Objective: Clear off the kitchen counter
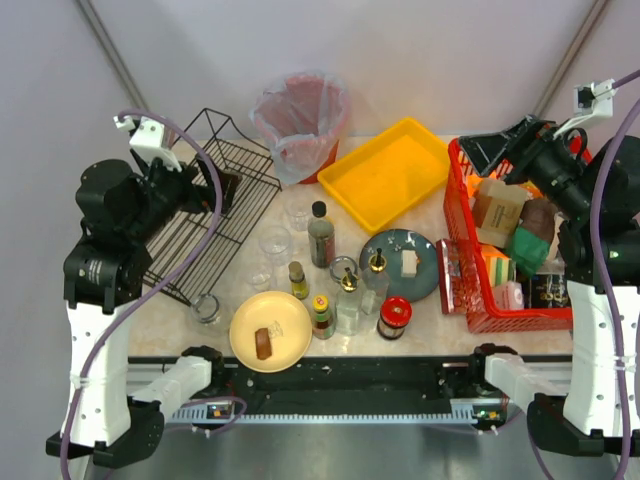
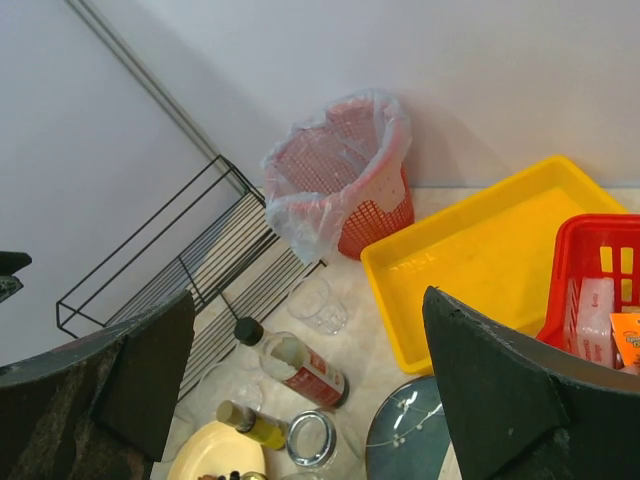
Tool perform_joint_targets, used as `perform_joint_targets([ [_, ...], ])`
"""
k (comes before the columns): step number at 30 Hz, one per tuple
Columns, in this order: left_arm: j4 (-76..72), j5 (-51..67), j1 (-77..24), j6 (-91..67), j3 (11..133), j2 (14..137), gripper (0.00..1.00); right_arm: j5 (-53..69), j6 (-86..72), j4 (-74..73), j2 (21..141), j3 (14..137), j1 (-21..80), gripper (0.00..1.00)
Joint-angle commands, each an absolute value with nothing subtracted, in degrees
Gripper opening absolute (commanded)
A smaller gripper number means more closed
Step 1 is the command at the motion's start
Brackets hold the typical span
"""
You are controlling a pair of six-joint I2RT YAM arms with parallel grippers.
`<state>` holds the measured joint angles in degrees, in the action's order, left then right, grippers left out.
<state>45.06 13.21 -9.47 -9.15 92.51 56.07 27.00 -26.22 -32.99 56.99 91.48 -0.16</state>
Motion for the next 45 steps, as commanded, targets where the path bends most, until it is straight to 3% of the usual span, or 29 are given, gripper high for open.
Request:
perform_joint_targets([
  [1, 43.42, 15.72, -9.23, -9.23, 92.46, 54.58, 0.99, 28.04, -26.72, -31.90, 56.51, 91.06, -0.62, 0.94],
  [6, 40.88, 22.23, -9.23, -8.61, 90.27, 53.00, 0.99, 28.30, -26.46, -32.25, 56.16, 89.91, -0.62, 0.94],
  [15, 38.67, 19.50, -9.23, -12.05, 86.66, 50.72, 0.99, 28.04, -24.61, -34.28, 55.20, 89.21, -0.62, 0.93],
  [21, 33.85, 43.30, -9.32, -12.90, 79.03, 48.52, 0.99, 29.44, -24.52, -34.37, 54.40, 86.84, -0.62, 0.94],
  [24, 29.02, 48.60, -10.54, -17.39, 73.58, 47.38, 0.99, 31.02, -24.87, -34.36, 54.14, 85.52, -0.62, 0.94],
  [29, 23.57, 46.07, -18.78, -19.07, 67.60, 45.80, 0.99, 32.25, -25.49, -34.37, 53.44, 82.71, -0.62, 0.93],
  [34, 20.13, 35.00, -36.72, -15.04, 62.94, 45.17, 0.99, 31.82, -26.10, -34.37, 53.00, 80.51, -0.62, 0.93],
  [39, 19.78, 34.37, -43.58, -15.56, 61.79, 48.42, 0.99, 31.73, -26.63, -34.45, 52.82, 79.89, -0.53, 0.93],
  [45, 14.34, 22.52, -52.90, -10.82, 56.26, 50.01, 0.99, 31.73, -27.07, -34.45, 52.91, 79.72, -0.62, 0.93],
])
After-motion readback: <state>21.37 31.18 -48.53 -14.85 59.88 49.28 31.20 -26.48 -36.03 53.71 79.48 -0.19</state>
